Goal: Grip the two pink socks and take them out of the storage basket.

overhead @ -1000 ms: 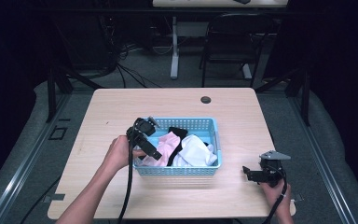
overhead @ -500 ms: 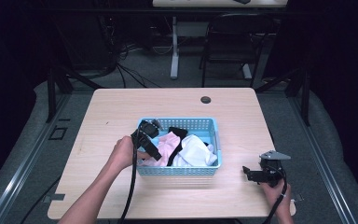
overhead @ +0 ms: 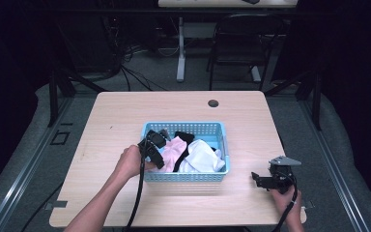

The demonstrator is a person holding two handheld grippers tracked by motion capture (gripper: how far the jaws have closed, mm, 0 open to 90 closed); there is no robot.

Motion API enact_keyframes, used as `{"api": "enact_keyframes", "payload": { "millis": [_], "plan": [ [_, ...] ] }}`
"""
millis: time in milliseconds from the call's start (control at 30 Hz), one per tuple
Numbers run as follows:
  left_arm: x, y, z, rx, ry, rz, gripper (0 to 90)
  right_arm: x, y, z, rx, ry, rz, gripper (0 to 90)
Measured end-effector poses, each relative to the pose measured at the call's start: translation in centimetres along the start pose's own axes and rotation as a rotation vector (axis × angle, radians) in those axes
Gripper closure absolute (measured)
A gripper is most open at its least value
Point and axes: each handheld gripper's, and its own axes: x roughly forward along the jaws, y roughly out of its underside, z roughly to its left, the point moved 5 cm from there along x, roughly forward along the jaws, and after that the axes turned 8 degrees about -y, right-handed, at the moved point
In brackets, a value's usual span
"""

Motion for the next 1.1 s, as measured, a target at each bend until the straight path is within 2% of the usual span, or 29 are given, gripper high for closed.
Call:
{"api": "enact_keyframes", "payload": {
  "millis": [133, 233, 433, 800, 1100],
  "plan": [
    [-0.2, -0.1, 0.0, 0.004, -0.006, -0.008, 81.0, 0.0, 0.0, 0.0, 0.0, 0.0, 0.0, 10.1],
    [-0.4, -0.2, 0.0, 0.007, -0.009, -0.019, 85.2, 0.0, 0.0, 0.0, 0.0, -0.001, -0.001, 10.1],
    [-1.6, -0.8, 0.2, 0.019, -0.013, -0.041, 85.7, 0.0, 0.0, 0.0, 0.0, -0.001, -0.001, 10.1],
    [-2.5, -1.9, 0.2, 0.064, -0.024, -0.02, 85.4, 0.0, 0.0, 0.0, 0.0, -0.001, 0.0, 10.1],
    [-3.7, -2.6, 0.4, 0.076, -0.031, -0.043, 85.4, 0.0, 0.0, 0.0, 0.0, -0.001, 0.0, 10.1]
  ]
}}
